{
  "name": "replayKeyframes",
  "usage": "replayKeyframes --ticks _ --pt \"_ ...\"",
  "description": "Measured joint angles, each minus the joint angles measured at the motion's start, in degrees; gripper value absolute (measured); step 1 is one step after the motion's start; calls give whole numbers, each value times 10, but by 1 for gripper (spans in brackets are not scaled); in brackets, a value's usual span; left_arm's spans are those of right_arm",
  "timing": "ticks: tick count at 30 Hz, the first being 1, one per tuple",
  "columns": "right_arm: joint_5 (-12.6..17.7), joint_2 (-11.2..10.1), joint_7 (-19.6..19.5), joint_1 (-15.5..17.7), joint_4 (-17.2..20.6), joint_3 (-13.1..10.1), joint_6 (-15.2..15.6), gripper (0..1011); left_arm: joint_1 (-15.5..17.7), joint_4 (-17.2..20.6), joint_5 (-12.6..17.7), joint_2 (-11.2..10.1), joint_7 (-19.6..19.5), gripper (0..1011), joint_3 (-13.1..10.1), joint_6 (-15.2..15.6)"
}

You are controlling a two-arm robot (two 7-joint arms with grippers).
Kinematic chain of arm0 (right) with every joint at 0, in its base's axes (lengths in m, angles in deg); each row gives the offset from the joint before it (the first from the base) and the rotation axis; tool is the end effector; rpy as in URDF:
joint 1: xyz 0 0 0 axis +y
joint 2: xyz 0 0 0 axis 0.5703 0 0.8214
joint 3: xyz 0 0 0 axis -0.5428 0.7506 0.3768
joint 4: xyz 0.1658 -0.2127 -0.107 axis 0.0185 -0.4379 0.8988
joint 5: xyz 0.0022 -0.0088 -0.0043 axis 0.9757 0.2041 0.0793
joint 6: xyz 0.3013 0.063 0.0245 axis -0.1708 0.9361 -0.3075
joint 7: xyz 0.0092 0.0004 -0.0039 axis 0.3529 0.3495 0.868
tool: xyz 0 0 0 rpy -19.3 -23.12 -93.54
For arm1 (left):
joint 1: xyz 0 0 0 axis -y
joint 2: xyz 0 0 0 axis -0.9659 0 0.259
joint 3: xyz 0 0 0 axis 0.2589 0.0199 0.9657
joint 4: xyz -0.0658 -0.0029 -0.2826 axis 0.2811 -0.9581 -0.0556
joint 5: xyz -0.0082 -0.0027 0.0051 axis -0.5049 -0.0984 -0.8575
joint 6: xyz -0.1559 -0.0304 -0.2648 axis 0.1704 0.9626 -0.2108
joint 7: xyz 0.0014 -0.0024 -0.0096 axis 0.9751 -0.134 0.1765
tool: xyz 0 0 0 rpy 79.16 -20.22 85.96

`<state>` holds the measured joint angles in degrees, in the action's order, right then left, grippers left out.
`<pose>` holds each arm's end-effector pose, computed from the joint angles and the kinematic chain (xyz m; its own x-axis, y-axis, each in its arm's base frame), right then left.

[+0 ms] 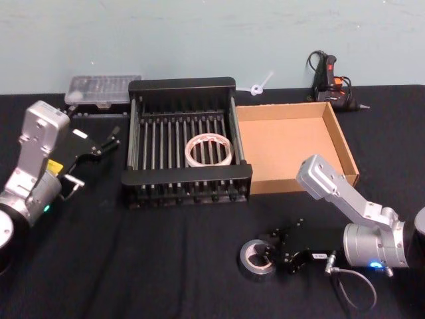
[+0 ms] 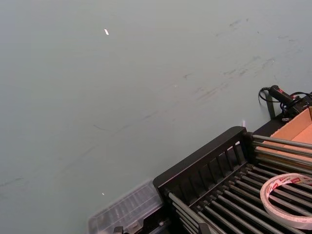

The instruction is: Pick up the white tape and place it into the black box , Pick up the silver tape and place it into the brown box.

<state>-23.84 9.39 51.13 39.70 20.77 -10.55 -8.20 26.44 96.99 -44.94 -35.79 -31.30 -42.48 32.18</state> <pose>0.3453 -0.0331 -0.2788 0.8949 -0.4442 -0.0433 0.3434 0.7473 -0.5689 0.3581 0.0826 -0.3024 0.2923 0.8802 0.3738 -0.9552 0.2874 0.0704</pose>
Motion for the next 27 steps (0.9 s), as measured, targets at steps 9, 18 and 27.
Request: replayKeyframes --ticks 9,18,27 --pt "-1 0 -1 2 1 -2 -2 177 0 0 0 0 0 1001 0 0" --pt "29 -7 -15 19 10 -37 -23 177 0 0 0 0 0 1001 0 0" --pt "51 -14 -59 29 17 -89 -40 176 0 0 0 0 0 1001 0 0"
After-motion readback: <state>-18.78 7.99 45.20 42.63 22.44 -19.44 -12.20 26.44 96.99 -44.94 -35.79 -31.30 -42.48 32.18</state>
